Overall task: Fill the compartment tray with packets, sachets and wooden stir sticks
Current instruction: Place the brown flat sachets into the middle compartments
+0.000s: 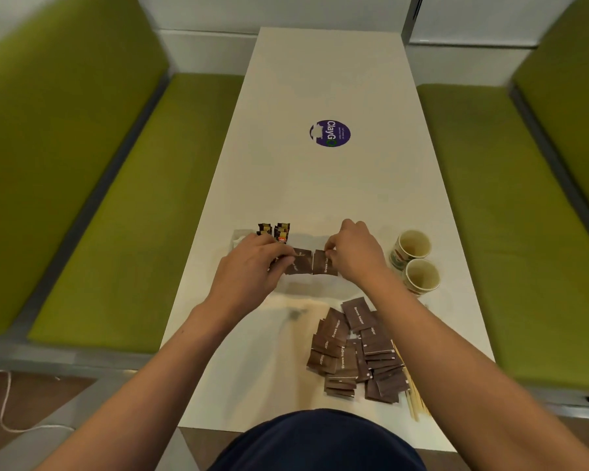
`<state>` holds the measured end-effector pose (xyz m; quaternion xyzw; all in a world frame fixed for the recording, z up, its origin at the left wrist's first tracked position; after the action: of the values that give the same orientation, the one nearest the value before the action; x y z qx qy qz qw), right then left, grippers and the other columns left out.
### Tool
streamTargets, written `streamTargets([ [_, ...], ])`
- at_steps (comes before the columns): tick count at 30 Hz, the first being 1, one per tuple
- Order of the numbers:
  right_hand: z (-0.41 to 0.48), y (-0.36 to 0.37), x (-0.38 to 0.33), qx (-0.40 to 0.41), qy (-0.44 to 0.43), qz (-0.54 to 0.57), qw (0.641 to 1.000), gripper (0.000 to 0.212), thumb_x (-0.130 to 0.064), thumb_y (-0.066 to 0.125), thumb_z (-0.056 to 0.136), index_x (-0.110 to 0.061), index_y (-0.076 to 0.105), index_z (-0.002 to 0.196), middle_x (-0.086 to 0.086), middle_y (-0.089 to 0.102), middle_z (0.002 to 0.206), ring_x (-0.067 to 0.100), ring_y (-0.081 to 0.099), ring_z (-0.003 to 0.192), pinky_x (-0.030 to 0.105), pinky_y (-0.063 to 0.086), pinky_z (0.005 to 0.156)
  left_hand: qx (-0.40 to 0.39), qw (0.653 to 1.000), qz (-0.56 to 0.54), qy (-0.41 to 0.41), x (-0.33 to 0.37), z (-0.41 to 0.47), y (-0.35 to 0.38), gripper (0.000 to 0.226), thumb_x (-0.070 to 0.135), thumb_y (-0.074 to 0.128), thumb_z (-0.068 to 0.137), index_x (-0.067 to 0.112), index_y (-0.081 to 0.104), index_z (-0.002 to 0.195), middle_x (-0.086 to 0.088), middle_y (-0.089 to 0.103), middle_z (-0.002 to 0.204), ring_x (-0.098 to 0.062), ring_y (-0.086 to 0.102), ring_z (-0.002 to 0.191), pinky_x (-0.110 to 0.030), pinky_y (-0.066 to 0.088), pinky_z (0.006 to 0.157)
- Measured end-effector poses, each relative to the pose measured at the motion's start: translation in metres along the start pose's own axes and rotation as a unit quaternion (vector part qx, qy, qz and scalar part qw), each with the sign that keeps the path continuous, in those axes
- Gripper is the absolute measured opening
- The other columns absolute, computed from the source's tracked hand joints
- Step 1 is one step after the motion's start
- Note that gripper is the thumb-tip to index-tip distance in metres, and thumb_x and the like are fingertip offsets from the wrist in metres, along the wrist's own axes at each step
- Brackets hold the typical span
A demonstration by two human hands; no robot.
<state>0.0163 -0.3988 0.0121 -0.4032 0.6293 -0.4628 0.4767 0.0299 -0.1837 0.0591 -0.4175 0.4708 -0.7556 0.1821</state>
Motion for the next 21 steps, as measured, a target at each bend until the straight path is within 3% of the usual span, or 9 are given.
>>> streamTargets([
  [3,-0.009,-0.002,0.004,0.044,0.003,0.019,0.999,0.029,-0.030,0.061,0.100,-0.022,0.072,0.125,0.004,0.058,0.115,0.028,0.050,0.113,0.039,0.047,0.084,-0.033,0.999,0.039,-0.011,0.007,0.012,-0.002,0.021,0.036,0.057,0.101,0.031,0.074,0.111,0.011,0.065,0.103,-0.014,0.049,0.103,-0.030,0.039,0.065],
  [7,-0.036,-0.007,0.012,0.105,0.023,0.090,0.990,0.022,-0.031,0.060,0.100,-0.024,0.075,0.114,-0.003,0.055,0.099,0.023,0.052,0.107,0.034,0.041,0.073,-0.071,0.993,0.098,-0.011,0.016,0.037,-0.001,0.023,0.035,0.051,0.103,0.032,0.073,0.111,0.008,0.065,0.102,-0.017,0.050,0.104,-0.032,0.042,0.065],
  [10,-0.064,-0.006,0.018,0.130,0.023,0.155,0.979,0.017,-0.031,0.063,0.098,-0.025,0.075,0.108,-0.010,0.048,0.090,0.018,0.052,0.098,0.033,0.042,0.074,-0.115,0.983,0.141,-0.013,0.017,0.059,0.012,0.023,0.027,0.052,0.103,0.027,0.074,0.109,0.004,0.067,0.103,-0.020,0.050,0.108,-0.034,0.043,0.066],
  [13,-0.088,-0.002,0.023,0.129,0.021,0.197,0.972,0.015,-0.029,0.066,0.096,-0.023,0.076,0.107,-0.010,0.051,0.088,0.013,0.052,0.091,0.031,0.042,0.077,-0.158,0.969,0.189,-0.022,0.012,0.076,0.031,0.019,0.021,0.057,0.099,0.024,0.075,0.105,-0.002,0.068,0.100,-0.022,0.052,0.110,-0.034,0.039,0.067],
  [18,-0.115,0.012,0.034,0.101,0.020,0.187,0.977,0.015,-0.027,0.069,0.095,-0.020,0.078,0.106,-0.010,0.053,0.091,0.014,0.054,0.093,0.026,0.038,0.076,-0.174,0.937,0.300,0.051,0.006,0.083,0.057,0.016,0.009,0.066,0.089,0.020,0.074,0.097,0.002,0.062,0.098,-0.021,0.051,0.102,-0.027,0.024,0.045],
  [21,-0.124,0.018,0.042,0.073,0.018,0.167,0.983,0.018,-0.030,0.067,0.096,-0.023,0.077,0.110,-0.010,0.059,0.101,0.015,0.053,0.102,0.026,0.041,0.081,-0.126,0.945,0.294,0.066,0.004,0.082,0.059,0.013,0.014,0.069,0.087,0.019,0.076,0.096,0.002,0.060,0.096,-0.021,0.052,0.101,-0.030,0.038,0.048],
])
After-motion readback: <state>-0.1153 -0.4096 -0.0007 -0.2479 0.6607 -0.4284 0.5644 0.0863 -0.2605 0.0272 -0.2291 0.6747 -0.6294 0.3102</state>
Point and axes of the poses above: each hand's wrist, its own z-axis towards the middle knuckle, its own y-axis out of the palm, x = y × z, the point moved 2 cm from there along z, towards the middle knuckle
